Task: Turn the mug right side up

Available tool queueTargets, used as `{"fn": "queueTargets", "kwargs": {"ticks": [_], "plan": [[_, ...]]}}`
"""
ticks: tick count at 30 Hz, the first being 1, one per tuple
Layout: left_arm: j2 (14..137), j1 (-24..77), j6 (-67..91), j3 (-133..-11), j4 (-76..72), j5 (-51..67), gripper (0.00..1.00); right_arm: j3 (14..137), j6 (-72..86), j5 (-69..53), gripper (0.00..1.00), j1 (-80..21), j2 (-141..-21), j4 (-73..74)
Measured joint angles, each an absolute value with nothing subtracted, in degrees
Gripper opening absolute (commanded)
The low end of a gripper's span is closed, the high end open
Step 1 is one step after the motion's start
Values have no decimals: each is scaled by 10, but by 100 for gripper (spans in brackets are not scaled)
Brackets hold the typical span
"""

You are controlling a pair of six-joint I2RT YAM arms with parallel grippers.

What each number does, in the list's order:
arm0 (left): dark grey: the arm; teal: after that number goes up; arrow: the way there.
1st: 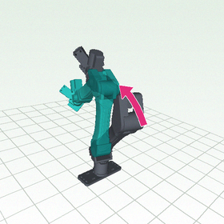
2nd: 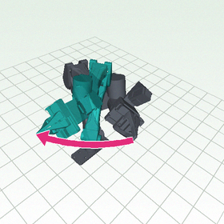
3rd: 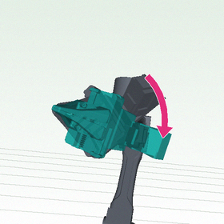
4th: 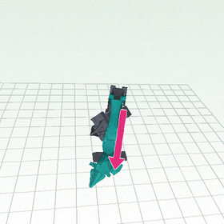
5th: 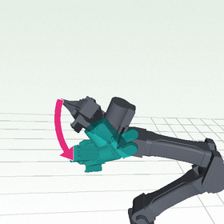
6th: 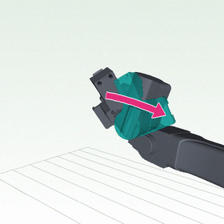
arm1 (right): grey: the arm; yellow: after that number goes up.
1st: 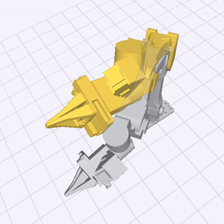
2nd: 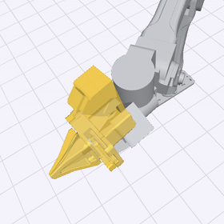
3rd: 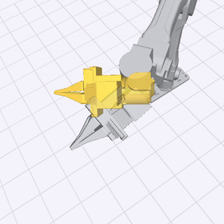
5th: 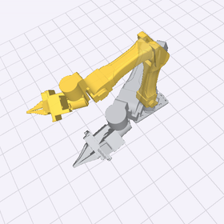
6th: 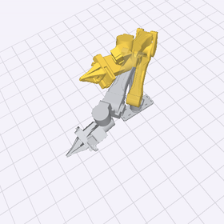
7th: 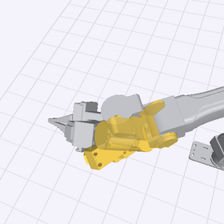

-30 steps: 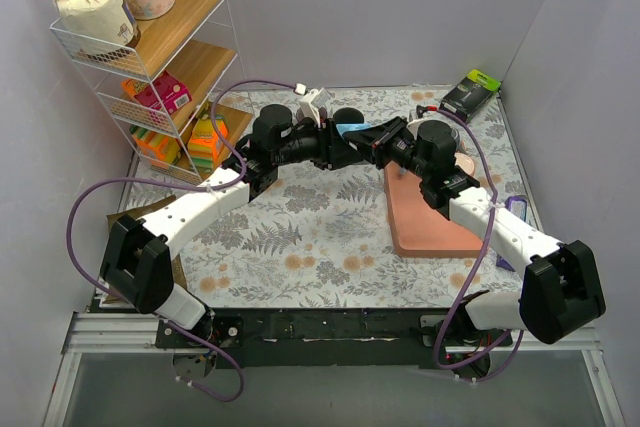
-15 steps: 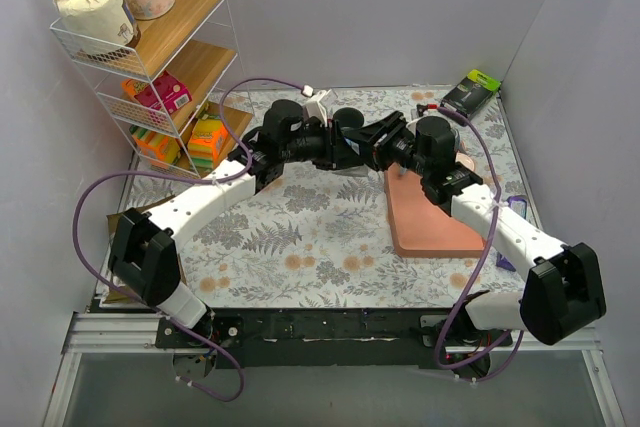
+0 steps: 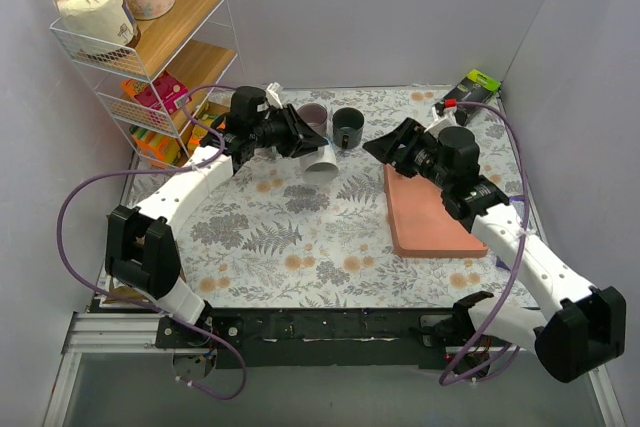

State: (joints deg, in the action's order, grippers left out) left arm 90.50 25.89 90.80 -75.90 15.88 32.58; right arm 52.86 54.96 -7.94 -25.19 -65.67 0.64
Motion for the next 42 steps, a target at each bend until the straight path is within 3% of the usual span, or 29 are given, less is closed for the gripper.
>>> {"fn": "queueTargets", "kwargs": {"ticks": [6, 13, 18, 29, 37, 42], "plan": [[903, 225, 1032, -754, 143, 328, 0, 497, 355, -81, 75, -301, -607, -46], [874, 219, 1114, -725, 138, 316, 0, 478, 233, -15, 77, -424, -648, -108], [821, 214, 1130, -693, 133, 288, 0, 472, 181, 61, 76, -457, -692, -144], [769, 211, 1138, -660, 124, 258, 0, 451, 148, 99, 57, -458, -749, -260], [769, 211, 1139, -650, 124, 248, 0, 452, 164, 70, 54, -470, -804, -299], [769, 211, 1140, -650, 122, 248, 0, 452, 181, 70, 42, -471, -825, -319]]}}
